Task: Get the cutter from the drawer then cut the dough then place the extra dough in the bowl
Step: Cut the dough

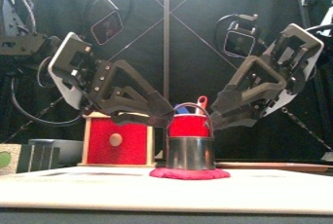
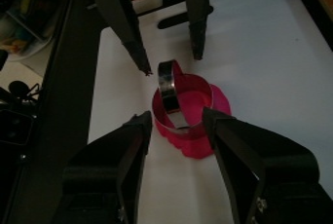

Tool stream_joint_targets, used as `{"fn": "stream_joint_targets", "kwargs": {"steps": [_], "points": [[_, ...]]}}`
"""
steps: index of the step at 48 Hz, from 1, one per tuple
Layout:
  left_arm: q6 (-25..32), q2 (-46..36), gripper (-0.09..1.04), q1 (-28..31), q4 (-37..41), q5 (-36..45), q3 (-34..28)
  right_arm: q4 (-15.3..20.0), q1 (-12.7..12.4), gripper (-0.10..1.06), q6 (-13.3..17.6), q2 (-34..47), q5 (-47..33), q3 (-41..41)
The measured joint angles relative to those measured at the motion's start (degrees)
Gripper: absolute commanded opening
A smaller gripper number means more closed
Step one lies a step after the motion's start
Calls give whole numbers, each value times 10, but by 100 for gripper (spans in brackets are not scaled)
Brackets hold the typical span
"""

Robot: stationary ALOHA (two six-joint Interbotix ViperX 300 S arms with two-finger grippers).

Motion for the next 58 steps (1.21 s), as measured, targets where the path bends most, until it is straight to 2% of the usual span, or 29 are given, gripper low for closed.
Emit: {"fn": "stream_joint_targets", "kwargs": {"steps": [29, 58], "points": [[2, 2, 78, 11, 16, 25, -10, -5, -4, 82, -1, 36, 0, -25], [4, 8, 63, 11, 30, 40, -11, -4, -4, 81, -1, 44, 1, -30]]}}
